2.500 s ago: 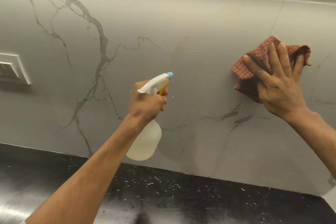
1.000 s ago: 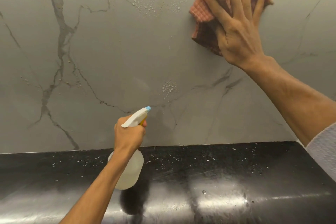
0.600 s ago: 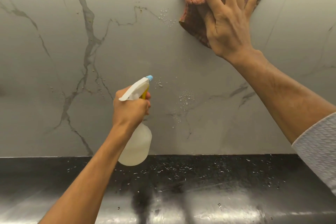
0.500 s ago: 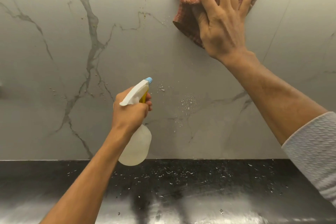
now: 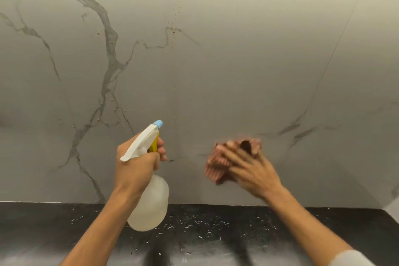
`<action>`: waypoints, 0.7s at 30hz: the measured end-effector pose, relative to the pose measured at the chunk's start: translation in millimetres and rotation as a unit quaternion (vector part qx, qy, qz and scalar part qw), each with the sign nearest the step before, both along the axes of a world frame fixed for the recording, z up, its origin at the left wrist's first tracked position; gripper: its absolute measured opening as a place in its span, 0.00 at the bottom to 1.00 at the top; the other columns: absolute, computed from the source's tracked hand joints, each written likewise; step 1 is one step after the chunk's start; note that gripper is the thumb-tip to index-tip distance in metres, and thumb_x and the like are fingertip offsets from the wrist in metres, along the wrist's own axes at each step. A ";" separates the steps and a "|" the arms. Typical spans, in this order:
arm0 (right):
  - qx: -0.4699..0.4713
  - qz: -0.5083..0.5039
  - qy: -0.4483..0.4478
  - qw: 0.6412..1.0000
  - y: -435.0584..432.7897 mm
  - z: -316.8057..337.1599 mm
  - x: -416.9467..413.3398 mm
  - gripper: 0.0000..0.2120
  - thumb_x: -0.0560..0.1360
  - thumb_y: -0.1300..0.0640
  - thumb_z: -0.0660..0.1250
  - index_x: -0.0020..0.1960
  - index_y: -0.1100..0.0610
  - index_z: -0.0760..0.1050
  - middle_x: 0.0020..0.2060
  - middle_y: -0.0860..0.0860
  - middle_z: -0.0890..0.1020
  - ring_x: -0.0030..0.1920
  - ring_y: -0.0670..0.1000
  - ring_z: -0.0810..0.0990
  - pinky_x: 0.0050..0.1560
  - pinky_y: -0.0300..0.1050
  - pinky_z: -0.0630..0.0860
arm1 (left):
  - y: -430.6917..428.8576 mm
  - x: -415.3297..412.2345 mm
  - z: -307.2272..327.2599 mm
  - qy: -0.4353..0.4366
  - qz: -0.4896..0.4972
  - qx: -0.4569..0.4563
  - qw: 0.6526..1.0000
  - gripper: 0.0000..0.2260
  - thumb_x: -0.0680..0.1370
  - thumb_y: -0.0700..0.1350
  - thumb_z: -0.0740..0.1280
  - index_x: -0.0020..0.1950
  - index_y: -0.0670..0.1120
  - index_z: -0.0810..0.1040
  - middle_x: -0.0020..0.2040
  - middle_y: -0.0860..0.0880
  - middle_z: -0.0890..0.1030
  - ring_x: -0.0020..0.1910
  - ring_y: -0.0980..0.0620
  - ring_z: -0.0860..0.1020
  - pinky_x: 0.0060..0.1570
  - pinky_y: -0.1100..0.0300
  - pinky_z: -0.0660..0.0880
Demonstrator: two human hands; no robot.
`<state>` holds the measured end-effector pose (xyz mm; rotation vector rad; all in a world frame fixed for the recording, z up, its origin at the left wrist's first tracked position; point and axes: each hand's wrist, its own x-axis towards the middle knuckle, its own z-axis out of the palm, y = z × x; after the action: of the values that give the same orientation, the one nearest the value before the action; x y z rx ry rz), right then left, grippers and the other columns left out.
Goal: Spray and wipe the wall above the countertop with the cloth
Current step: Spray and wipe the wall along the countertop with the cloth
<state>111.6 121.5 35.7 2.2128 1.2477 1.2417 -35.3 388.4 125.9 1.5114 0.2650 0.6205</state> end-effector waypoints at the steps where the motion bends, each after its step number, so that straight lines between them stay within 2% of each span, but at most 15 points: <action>1: 0.049 0.009 -0.013 0.999 -4.8 29.1 3.7 0.25 0.73 0.47 0.71 0.68 0.46 0.71 0.78 0.52 0.62 0.80 0.52 0.48 0.64 0.60 0.64 | 1.2 -2.4 0.6 -0.002 -0.001 0.001 1.000 0.17 0.64 0.22 0.60 0.39 0.40 0.81 0.31 0.49 0.80 0.30 0.54 0.80 0.28 0.59 0.72; 3: 0.179 0.031 -0.044 0.982 4.9 104.8 14.9 0.25 0.79 0.46 0.63 0.74 0.48 0.65 0.74 0.60 0.66 0.78 0.60 0.56 0.67 0.71 0.58 | 1.4 -5.3 3.2 -0.004 -0.001 0.010 1.000 0.17 0.65 0.22 0.61 0.40 0.41 0.81 0.32 0.49 0.81 0.30 0.54 0.80 0.28 0.60 0.73; 4: 0.251 0.030 -0.073 0.965 17.0 145.6 21.4 0.24 0.82 0.45 0.59 0.76 0.48 0.63 0.74 0.62 0.67 0.76 0.63 0.60 0.69 0.74 0.54 | 0.4 -5.6 4.7 -0.004 -0.001 0.015 1.000 0.18 0.65 0.22 0.61 0.40 0.42 0.81 0.32 0.50 0.81 0.30 0.54 0.80 0.28 0.60 0.73; 6: 0.372 -0.006 -0.146 0.917 48.9 212.1 35.7 0.22 0.83 0.42 0.58 0.76 0.46 0.66 0.73 0.63 0.67 0.74 0.64 0.63 0.71 0.71 0.51 | -1.3 -2.6 5.3 -0.011 0.001 0.018 1.000 0.17 0.65 0.23 0.61 0.40 0.42 0.81 0.31 0.50 0.81 0.30 0.54 0.80 0.27 0.61 0.73; 8: 0.435 -0.017 -0.176 0.883 79.5 232.0 38.8 0.21 0.83 0.43 0.59 0.74 0.48 0.69 0.72 0.64 0.69 0.73 0.66 0.65 0.72 0.71 0.51 | -5.6 0.0 2.6 -0.013 0.003 0.016 1.000 0.17 0.64 0.22 0.61 0.39 0.41 0.81 0.31 0.50 0.81 0.31 0.54 0.80 0.27 0.61 0.73; 10: 0.393 0.054 -0.164 0.903 91.0 194.0 35.7 0.22 0.83 0.44 0.60 0.74 0.51 0.70 0.73 0.65 0.67 0.74 0.66 0.62 0.74 0.68 0.44 | -12.3 1.8 -1.6 -0.018 -0.003 0.013 1.000 0.17 0.64 0.22 0.60 0.39 0.41 0.80 0.32 0.50 0.80 0.31 0.53 0.80 0.26 0.62 0.73; 12: 0.268 0.074 -0.094 0.956 79.3 106.3 22.9 0.25 0.80 0.45 0.66 0.73 0.54 0.70 0.75 0.61 0.63 0.76 0.63 0.56 0.76 0.65 0.40 | -21.6 6.7 -10.1 -0.015 0.001 0.011 1.000 0.18 0.63 0.22 0.59 0.39 0.41 0.80 0.32 0.51 0.80 0.31 0.53 0.79 0.25 0.62 0.72; 14: 0.082 0.048 -0.050 0.994 44.0 3.4 5.5 0.33 0.71 0.51 0.75 0.73 0.53 0.71 0.76 0.54 0.62 0.78 0.59 0.54 0.75 0.61 0.48 | -33.0 8.0 -21.0 -0.007 0.006 0.014 1.000 0.17 0.64 0.22 0.59 0.38 0.41 0.79 0.31 0.52 0.80 0.30 0.54 0.79 0.25 0.63 0.71; 16: -0.097 0.005 -0.026 0.995 -0.4 -70.9 -2.9 0.45 0.63 0.54 0.77 0.77 0.50 0.63 0.78 0.50 0.58 0.79 0.54 0.51 0.74 0.58 0.52 | -40.6 8.6 -30.2 -0.003 0.000 0.017 1.000 0.16 0.65 0.22 0.59 0.39 0.40 0.79 0.30 0.52 0.80 0.30 0.54 0.79 0.25 0.63 0.70; 17: -0.142 -0.015 0.000 0.990 -21.3 -89.9 -5.9 0.48 0.62 0.54 0.77 0.78 0.49 0.59 0.80 0.49 0.54 0.80 0.53 0.46 0.73 0.56 0.53 | -43.3 7.9 -34.7 0.004 -0.002 0.020 1.000 0.16 0.65 0.23 0.60 0.39 0.40 0.79 0.30 0.51 0.80 0.30 0.54 0.79 0.24 0.63 0.70; 18: -0.157 -0.021 0.010 0.987 -40.2 -94.5 -5.5 0.48 0.62 0.53 0.78 0.77 0.48 0.59 0.80 0.48 0.51 0.80 0.52 0.42 0.71 0.54 0.56 | -45.2 7.4 -38.3 0.010 -0.003 0.023 1.000 0.15 0.65 0.23 0.60 0.39 0.39 0.79 0.30 0.51 0.80 0.30 0.54 0.79 0.24 0.62 0.70; 19: -0.144 -0.022 0.009 0.989 -56.3 -87.2 -2.9 0.43 0.63 0.52 0.79 0.75 0.47 0.65 0.80 0.48 0.51 0.80 0.51 0.41 0.68 0.53 0.60 | -46.8 6.5 -41.1 0.015 -0.006 0.025 1.000 0.15 0.65 0.23 0.60 0.39 0.39 0.80 0.30 0.51 0.80 0.30 0.54 0.79 0.24 0.62 0.70; 20: -0.112 -0.023 0.011 0.993 -67.8 -70.1 2.2 0.36 0.65 0.51 0.79 0.71 0.47 0.72 0.80 0.48 0.53 0.80 0.51 0.41 0.66 0.53 0.62 | -48.1 6.7 -42.5 0.014 -0.009 0.028 0.999 0.15 0.65 0.23 0.60 0.39 0.39 0.80 0.30 0.50 0.80 0.30 0.53 0.79 0.24 0.61 0.70; 21: -0.054 -0.019 0.001 0.998 -72.6 -42.1 10.6 0.30 0.69 0.50 0.76 0.70 0.48 0.74 0.79 0.50 0.57 0.80 0.52 0.42 0.66 0.55 0.63 | -50.2 8.5 -42.8 0.013 -0.013 0.031 0.999 0.15 0.65 0.24 0.60 0.39 0.39 0.80 0.30 0.50 0.80 0.29 0.53 0.79 0.24 0.62 0.70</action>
<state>122.1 48.8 -6.4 2.1514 1.2379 1.1310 -26.7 338.2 83.1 1.5813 0.2487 0.5931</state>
